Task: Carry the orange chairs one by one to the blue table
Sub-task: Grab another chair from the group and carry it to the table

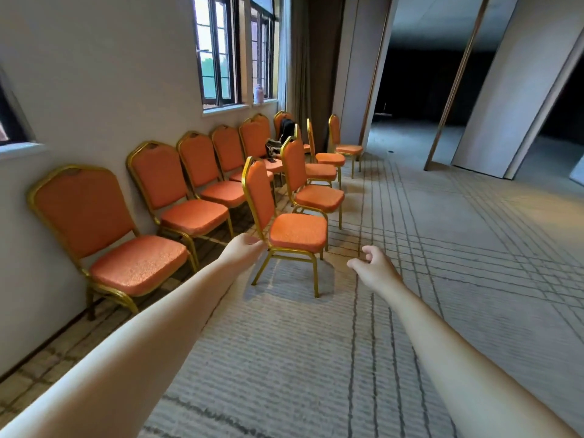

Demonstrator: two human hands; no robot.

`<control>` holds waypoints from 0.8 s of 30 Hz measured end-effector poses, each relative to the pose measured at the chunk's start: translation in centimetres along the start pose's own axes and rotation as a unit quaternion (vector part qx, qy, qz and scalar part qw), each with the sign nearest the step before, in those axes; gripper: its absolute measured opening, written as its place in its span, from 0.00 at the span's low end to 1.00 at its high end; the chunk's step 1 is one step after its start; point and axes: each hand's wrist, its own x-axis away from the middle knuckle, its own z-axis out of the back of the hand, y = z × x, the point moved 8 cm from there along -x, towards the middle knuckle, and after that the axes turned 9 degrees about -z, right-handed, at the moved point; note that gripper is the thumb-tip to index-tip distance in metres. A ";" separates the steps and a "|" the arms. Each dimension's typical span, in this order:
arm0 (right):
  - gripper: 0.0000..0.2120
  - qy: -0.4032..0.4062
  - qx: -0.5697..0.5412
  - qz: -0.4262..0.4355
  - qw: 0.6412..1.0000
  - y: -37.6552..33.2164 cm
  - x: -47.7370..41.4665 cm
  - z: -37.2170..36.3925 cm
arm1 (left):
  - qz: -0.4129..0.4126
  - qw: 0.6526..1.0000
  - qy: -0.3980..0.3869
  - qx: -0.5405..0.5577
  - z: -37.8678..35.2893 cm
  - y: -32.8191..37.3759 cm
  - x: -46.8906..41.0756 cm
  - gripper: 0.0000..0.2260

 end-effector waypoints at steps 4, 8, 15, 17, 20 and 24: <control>0.31 0.000 0.007 -0.025 1.000 -2.7 -8.6 -2.3 | -0.001 1.000 -0.023 0.001 -0.8 -0.9 -10.6 0.09; 0.32 -0.008 -0.001 -0.038 0.999 -4.7 -17.0 -4.1 | 0.002 1.000 -0.029 -0.003 -2.3 -2.5 -19.9 0.09; 0.32 -0.002 0.007 -0.044 0.999 -9.3 -35.3 -6.9 | 0.005 0.999 -0.036 -0.024 -4.3 -4.9 -38.9 0.09; 0.31 -0.005 0.000 -0.042 0.999 -11.1 -40.8 -7.6 | 0.013 0.999 -0.041 -0.033 -4.9 -5.2 -44.4 0.13; 0.29 -0.002 -0.003 -0.037 0.999 -13.8 -48.5 -8.4 | 0.010 0.999 -0.040 -0.030 -6.0 -5.2 -52.3 0.13; 0.25 -0.020 0.002 -0.029 0.999 -16.1 -56.1 -10.0 | 0.008 0.998 -0.058 -0.022 -7.9 -6.1 -60.2 0.08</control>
